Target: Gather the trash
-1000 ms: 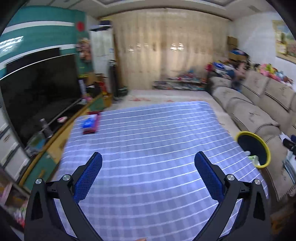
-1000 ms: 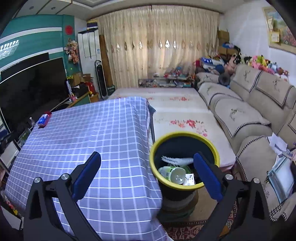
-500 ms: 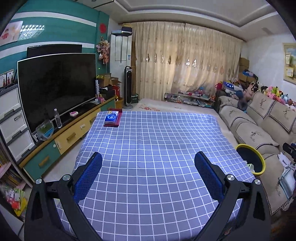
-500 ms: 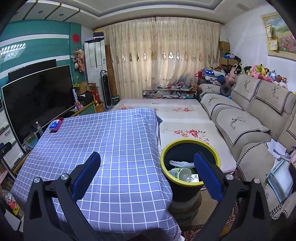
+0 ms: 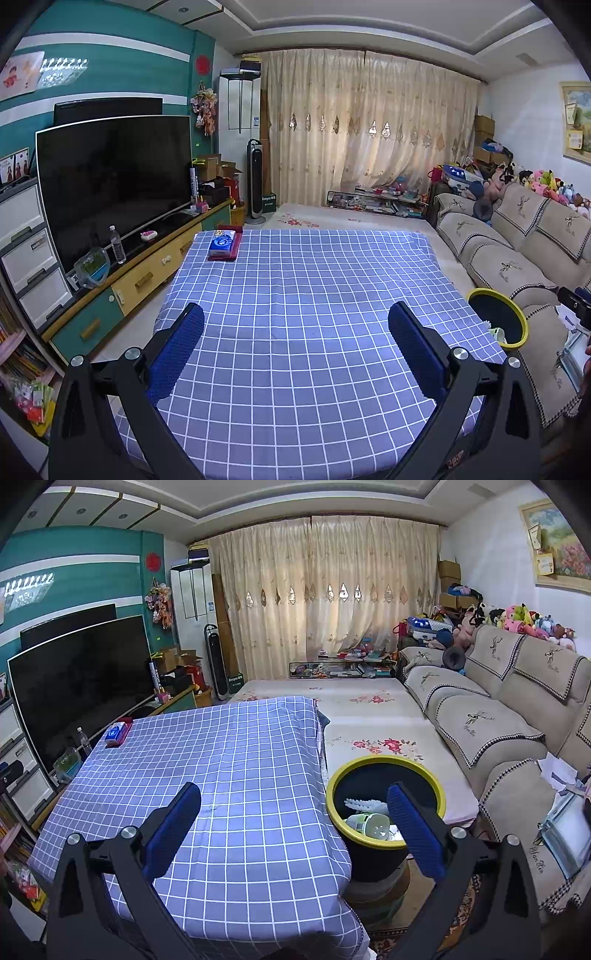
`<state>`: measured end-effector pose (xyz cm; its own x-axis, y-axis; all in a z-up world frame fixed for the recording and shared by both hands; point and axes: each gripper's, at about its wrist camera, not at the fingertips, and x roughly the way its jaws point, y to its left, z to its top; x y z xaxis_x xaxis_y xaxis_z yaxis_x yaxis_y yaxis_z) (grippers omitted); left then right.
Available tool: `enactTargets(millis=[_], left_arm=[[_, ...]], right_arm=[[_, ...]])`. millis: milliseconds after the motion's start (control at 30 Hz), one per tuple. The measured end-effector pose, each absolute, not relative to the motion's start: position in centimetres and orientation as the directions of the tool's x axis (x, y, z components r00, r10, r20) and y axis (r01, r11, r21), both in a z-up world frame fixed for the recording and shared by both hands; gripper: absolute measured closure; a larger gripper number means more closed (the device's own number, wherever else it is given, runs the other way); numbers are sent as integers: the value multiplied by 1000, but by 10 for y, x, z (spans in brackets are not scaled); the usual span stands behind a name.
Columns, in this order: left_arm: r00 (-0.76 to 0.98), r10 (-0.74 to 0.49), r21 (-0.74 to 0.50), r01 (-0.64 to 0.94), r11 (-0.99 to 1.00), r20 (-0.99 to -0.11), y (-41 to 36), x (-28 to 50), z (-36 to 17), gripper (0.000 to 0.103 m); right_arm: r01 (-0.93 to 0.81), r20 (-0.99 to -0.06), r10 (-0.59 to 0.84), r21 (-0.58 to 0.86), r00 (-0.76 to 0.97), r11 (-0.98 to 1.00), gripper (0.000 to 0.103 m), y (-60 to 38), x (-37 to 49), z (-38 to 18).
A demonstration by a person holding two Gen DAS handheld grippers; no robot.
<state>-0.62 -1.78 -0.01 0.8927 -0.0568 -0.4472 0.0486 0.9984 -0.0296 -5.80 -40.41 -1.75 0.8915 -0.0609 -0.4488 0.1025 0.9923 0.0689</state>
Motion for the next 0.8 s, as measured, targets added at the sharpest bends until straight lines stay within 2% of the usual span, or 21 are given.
enactTargets(millis=[800], left_arm=[[877, -74, -31, 68, 997, -475, -28, 5, -4, 5]], right_arm=[[96, -452, -52, 74, 890, 993, 7, -407, -58, -19]])
